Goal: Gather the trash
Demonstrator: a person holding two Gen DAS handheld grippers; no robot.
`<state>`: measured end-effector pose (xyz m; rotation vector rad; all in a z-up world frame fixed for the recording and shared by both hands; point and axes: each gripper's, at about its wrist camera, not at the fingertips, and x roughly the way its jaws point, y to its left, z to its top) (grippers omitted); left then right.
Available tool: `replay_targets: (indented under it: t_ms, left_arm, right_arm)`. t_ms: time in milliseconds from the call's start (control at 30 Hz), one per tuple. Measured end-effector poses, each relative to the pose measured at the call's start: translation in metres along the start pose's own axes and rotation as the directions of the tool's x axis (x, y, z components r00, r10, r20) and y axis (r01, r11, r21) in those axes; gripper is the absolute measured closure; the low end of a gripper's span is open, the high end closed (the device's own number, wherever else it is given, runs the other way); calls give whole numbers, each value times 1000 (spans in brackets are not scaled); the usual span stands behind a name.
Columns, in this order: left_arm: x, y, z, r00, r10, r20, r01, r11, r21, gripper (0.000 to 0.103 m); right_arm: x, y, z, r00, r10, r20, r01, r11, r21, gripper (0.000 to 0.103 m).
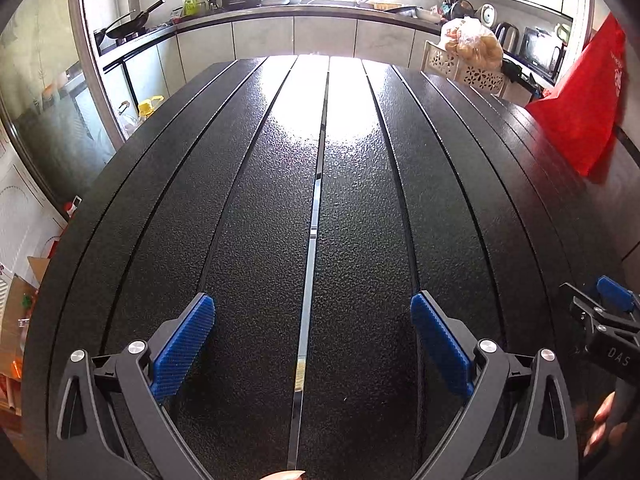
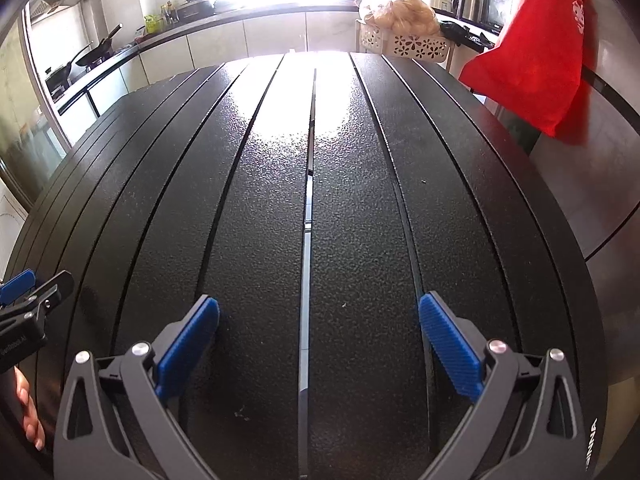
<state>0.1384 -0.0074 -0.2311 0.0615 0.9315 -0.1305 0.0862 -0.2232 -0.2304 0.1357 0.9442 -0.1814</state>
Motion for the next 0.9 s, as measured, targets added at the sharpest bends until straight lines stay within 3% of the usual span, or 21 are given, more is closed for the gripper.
replay_targets:
  t_ms: [900]
  left_arm:
    - [1, -7, 0, 1000, 24, -9, -24, 1000, 19, 6]
  right_arm:
    - [-1, 0, -1, 1000, 3, -1, -3, 1000, 0, 3]
